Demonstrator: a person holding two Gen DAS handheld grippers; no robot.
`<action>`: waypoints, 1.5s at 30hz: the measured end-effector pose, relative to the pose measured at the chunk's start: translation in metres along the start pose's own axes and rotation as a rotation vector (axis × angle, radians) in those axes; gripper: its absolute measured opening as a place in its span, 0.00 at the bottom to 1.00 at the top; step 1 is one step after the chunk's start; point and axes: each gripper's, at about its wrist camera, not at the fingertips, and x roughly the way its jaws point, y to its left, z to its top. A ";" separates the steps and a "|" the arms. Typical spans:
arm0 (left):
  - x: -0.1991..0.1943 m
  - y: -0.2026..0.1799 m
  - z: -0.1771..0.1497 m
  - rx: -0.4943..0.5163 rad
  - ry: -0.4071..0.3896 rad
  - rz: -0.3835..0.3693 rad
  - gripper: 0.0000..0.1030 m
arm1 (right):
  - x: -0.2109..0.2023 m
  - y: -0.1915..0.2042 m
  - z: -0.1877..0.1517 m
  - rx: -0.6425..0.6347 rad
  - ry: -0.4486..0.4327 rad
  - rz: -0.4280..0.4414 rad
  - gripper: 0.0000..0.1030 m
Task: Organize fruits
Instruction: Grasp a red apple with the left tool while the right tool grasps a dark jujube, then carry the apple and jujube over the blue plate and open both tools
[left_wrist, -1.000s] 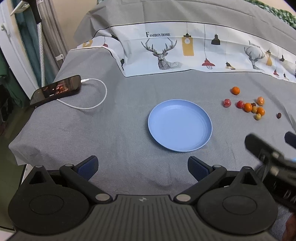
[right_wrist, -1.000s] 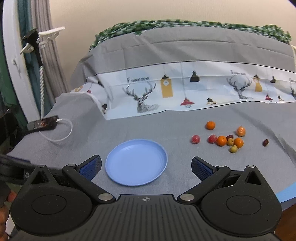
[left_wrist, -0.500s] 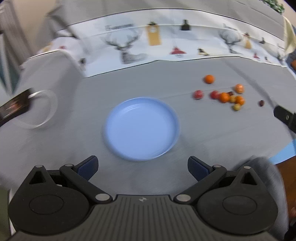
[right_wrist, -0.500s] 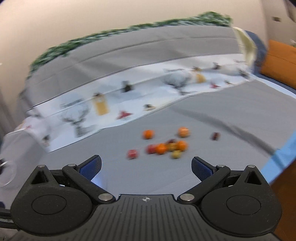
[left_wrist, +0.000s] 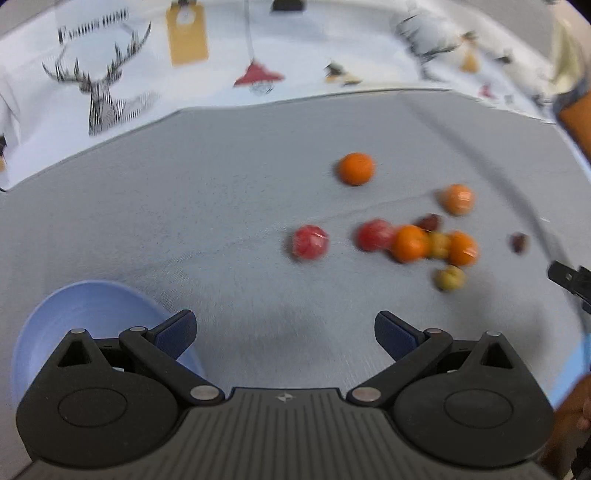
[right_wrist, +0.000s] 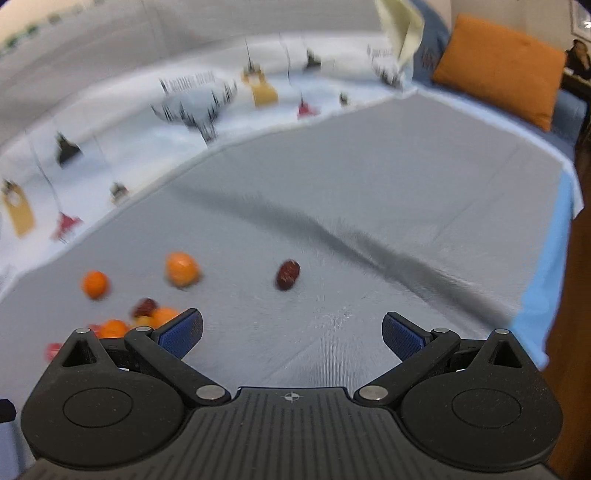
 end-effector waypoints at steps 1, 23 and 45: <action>0.011 -0.002 0.007 -0.005 0.002 0.010 1.00 | 0.016 0.001 0.002 0.006 0.019 -0.011 0.99; 0.046 -0.025 0.045 0.107 -0.051 0.033 0.32 | 0.072 0.013 0.021 0.028 -0.028 -0.066 0.21; -0.259 0.078 -0.142 -0.060 -0.202 0.020 0.32 | -0.279 0.083 -0.075 -0.184 -0.211 0.582 0.22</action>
